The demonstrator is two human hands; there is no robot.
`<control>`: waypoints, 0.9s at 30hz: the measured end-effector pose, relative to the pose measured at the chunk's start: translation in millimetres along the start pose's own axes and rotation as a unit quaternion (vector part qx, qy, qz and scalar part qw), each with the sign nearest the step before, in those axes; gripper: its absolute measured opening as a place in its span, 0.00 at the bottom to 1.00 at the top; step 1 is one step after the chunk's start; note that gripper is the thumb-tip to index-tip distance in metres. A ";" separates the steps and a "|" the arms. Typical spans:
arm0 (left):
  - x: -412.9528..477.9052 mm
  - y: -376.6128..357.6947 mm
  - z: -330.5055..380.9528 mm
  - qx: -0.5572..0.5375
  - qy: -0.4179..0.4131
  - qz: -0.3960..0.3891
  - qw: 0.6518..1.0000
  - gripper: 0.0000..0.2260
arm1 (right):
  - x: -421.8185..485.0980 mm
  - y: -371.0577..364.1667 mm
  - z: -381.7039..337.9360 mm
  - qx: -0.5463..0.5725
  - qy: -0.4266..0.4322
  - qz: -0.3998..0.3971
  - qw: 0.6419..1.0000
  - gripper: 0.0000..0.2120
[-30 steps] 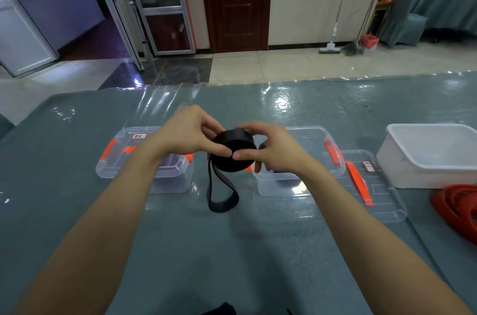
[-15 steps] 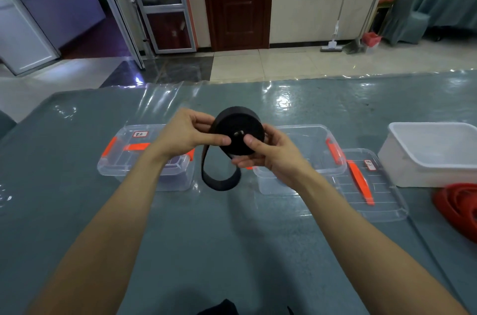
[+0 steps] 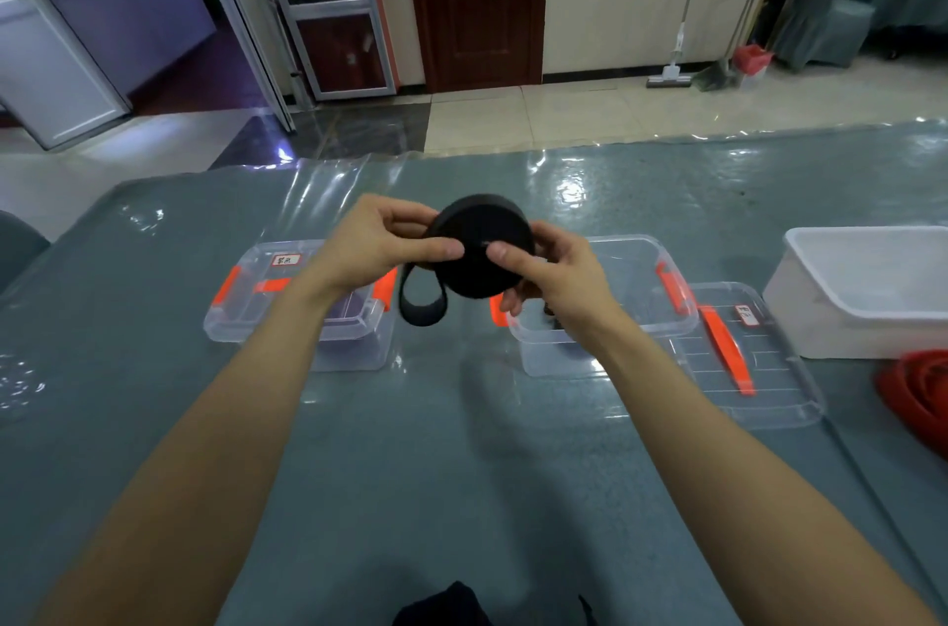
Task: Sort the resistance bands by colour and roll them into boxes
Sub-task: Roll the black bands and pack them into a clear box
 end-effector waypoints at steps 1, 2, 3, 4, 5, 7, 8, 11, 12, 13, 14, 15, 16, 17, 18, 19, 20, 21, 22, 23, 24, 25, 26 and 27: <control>-0.6 -7.7 -6.5 -0.030 -0.004 0.006 1.000 0.20 | -1.2 -2.7 3.4 0.042 -0.005 0.019 0.999 0.20; -1.1 -15.4 -11.8 -0.047 -0.007 0.014 0.999 0.20 | -2.6 -5.4 7.4 0.081 -0.013 0.030 0.996 0.21; -1.5 -21.6 -15.2 -0.053 -0.009 0.026 0.998 0.19 | -3.5 -7.3 11.3 0.109 -0.023 0.033 0.993 0.22; -2.2 -24.4 -17.0 -0.050 -0.007 0.037 0.998 0.19 | -4.2 -7.4 14.2 0.124 -0.035 0.025 0.991 0.22; -2.7 -23.9 -17.5 -0.038 0.001 0.039 0.999 0.19 | -4.6 -5.0 15.4 0.121 -0.048 0.007 0.992 0.24; -3.8 -17.0 -15.7 0.018 0.028 0.019 0.999 0.17 | -4.2 5.5 13.2 0.038 -0.070 -0.040 0.996 0.27; -4.3 -13.1 -13.5 0.061 0.043 0.004 0.997 0.16 | -3.2 11.6 10.3 -0.036 -0.075 -0.061 0.995 0.28; -0.5 -9.9 -1.9 0.220 0.076 -0.046 0.972 0.12 | 2.0 19.3 0.4 -0.221 -0.073 -0.117 0.965 0.30; 1.2 -11.8 3.6 0.266 0.081 -0.065 0.958 0.11 | 3.7 16.5 -1.1 -0.244 -0.068 -0.148 0.956 0.27; 2.4 -13.6 9.4 0.300 0.088 -0.085 0.946 0.10 | 5.0 12.9 -1.6 -0.250 -0.060 -0.178 0.950 0.23; 2.8 -14.4 14.9 0.318 0.094 -0.101 0.938 0.10 | 5.7 10.3 -1.3 -0.245 -0.053 -0.193 0.949 0.20; 2.9 -13.7 19.7 0.320 0.096 -0.108 0.936 0.11 | 5.9 9.6 -1.1 -0.233 -0.047 -0.190 0.953 0.18; 2.4 -11.6 23.5 0.304 0.091 -0.103 0.943 0.13 | 5.9 10.7 -0.9 -0.215 -0.043 -0.171 0.961 0.17; 1.7 -8.4 25.9 0.270 0.077 -0.087 0.956 0.16 | 5.7 13.0 -0.3 -0.188 -0.042 -0.142 0.971 0.18; 1.2 -5.7 26.4 0.226 0.058 -0.067 0.970 0.19 | 5.0 15.0 1.2 -0.152 -0.040 -0.112 0.981 0.20; 0.7 -4.7 25.4 0.179 0.037 -0.048 0.982 0.22 | 4.1 16.4 3.4 -0.115 -0.036 -0.087 0.989 0.21; 0.7 -6.7 22.8 0.136 0.018 -0.031 0.990 0.23 | 3.0 16.4 6.3 -0.084 -0.033 -0.067 0.994 0.22; 1.2 -11.1 18.9 0.098 0.001 -0.012 0.995 0.24 | 1.7 15.5 9.3 -0.062 -0.033 -0.052 0.996 0.22; 2.1 -17.1 14.3 0.065 -0.012 0.011 0.998 0.23 | 0.4 13.9 12.6 -0.043 -0.035 -0.040 0.998 0.23; 3.1 -23.3 9.6 0.037 -0.023 0.035 0.998 0.22 | -0.7 12.3 15.4 -0.025 -0.038 -0.028 0.999 0.24; 4.1 -29.5 5.4 0.015 -0.033 0.059 0.998 0.21 | -1.6 11.2 17.5 -0.007 -0.040 -0.016 0.999 0.25; 5.1 -34.7 1.5 -0.001 -0.041 0.083 0.996 0.19 | -2.4 10.6 18.9 0.009 -0.042 -0.004 0.999 0.26; 5.7 -39.1 -2.0 -0.017 -0.048 0.105 0.993 0.18 | -3.5 10.3 19.6 0.021 -0.043 0.005 0.999 0.26; 5.8 -42.5 -5.0 -0.030 -0.057 0.129 0.989 0.17 | -5.0 10.1 20.1 0.029 -0.045 0.011 0.998 0.25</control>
Point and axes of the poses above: each hand's wrist, its own x-axis towards the middle knuckle, its own y-axis out of the back of the hand, z = x × y, the point moved 2 cm from there along x, towards the middle knuckle, and after that the axes turned 10 degrees about y, right-handed, at the moved point
